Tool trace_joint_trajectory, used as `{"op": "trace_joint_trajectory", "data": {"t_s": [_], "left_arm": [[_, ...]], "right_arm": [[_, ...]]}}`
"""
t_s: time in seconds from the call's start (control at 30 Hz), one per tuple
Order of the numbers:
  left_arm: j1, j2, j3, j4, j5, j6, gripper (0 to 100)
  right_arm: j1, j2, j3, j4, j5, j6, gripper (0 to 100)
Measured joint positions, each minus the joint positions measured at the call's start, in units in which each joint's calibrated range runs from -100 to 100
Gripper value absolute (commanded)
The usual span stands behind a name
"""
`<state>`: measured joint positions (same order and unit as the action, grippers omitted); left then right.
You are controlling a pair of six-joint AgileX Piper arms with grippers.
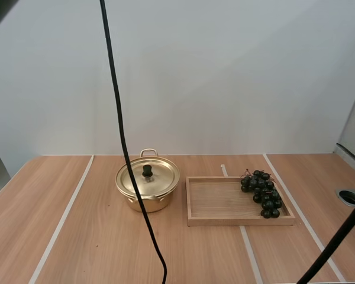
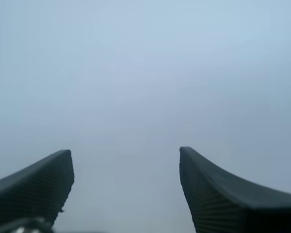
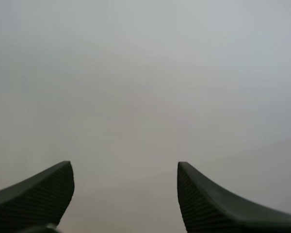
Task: Open the pot, put the pineapple inside, and close it
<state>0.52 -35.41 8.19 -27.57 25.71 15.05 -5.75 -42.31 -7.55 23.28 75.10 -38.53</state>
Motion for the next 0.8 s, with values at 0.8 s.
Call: {"op": "trace_joint_trajectory", "data": {"t_s": [0.8], "left_arm": [[0.0,-30.5,5.8,40.9,30.7,-36.3,100]], "right_arm": [[-0.1,-33.1,48.9,15.2,-41.8,0.7,100]]}}
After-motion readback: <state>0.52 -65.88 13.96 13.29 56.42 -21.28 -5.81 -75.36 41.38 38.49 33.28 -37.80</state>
